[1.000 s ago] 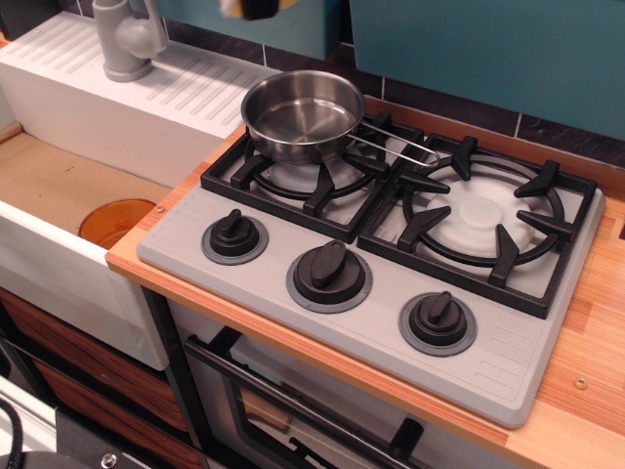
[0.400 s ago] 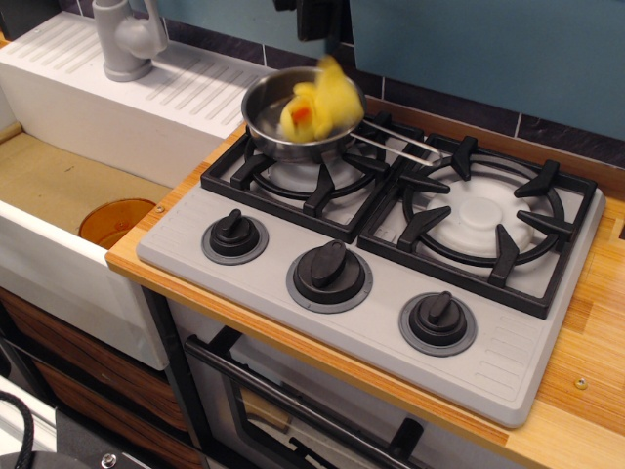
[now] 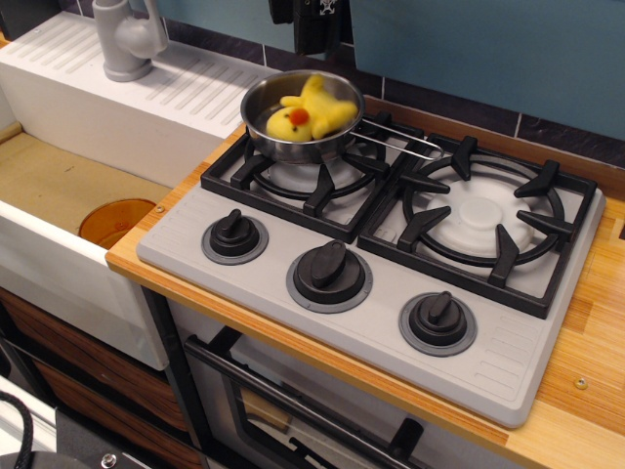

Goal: Put stuffedduck in pan

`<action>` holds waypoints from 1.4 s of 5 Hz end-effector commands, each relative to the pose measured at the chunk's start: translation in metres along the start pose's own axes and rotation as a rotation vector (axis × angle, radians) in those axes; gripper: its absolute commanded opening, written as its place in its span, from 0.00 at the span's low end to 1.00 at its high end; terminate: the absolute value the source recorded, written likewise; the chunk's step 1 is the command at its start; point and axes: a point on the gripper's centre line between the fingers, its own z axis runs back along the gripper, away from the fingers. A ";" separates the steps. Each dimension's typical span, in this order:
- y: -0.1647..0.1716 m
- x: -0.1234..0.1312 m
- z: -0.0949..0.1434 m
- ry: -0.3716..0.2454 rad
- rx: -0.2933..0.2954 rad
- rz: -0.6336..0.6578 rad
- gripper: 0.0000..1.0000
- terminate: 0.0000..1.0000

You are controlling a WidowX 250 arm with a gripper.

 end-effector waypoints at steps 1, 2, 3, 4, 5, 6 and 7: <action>0.001 -0.011 0.020 -0.048 0.055 -0.002 1.00 0.00; -0.006 -0.016 0.024 -0.047 0.057 0.009 1.00 0.00; -0.008 -0.024 0.027 -0.043 0.067 0.003 1.00 0.00; -0.011 -0.027 0.030 -0.040 0.071 0.006 1.00 0.00; -0.012 -0.030 0.031 -0.040 0.066 0.011 1.00 0.00; -0.010 -0.031 0.033 -0.042 0.050 0.012 1.00 0.00; -0.007 -0.032 0.035 -0.037 0.048 0.013 1.00 0.00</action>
